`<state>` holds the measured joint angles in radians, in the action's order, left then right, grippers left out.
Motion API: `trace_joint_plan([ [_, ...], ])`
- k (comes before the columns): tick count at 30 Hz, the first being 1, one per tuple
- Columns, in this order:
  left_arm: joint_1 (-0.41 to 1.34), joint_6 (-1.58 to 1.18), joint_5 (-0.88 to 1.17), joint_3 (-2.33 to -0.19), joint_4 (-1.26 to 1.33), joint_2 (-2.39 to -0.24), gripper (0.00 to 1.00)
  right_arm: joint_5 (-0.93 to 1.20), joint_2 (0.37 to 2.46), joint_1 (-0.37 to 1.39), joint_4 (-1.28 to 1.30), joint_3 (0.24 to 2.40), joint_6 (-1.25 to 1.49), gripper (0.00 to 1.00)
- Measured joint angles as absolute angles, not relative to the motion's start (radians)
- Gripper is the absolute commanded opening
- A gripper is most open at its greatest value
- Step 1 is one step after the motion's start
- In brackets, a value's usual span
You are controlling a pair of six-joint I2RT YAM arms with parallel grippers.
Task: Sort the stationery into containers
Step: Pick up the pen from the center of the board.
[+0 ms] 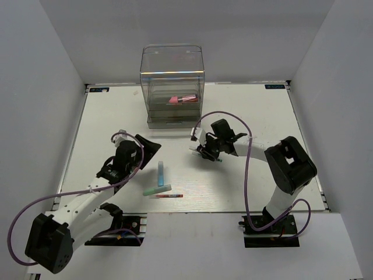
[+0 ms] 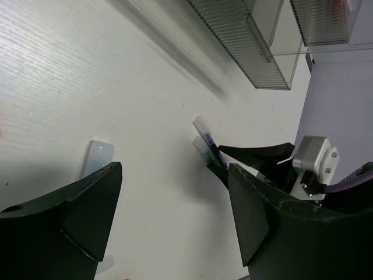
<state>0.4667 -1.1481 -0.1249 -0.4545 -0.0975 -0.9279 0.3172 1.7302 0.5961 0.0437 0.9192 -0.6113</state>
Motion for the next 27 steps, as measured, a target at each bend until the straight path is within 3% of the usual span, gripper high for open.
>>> trace_joint_plan([
  [9,0.467,-1.147,-0.125,-0.413,-0.178,-0.858,0.83,0.359,1.719,0.595,0.066,0.952,-0.592,0.49],
  [17,0.467,-1.15,-0.112,-0.411,-0.18,-0.86,0.72,0.339,1.719,0.595,0.05,1.005,-0.557,0.43],
  [27,0.467,-1.16,-0.09,-0.402,-0.196,-0.856,0.72,0.316,1.763,0.595,0.053,1.007,-0.56,0.42],
])
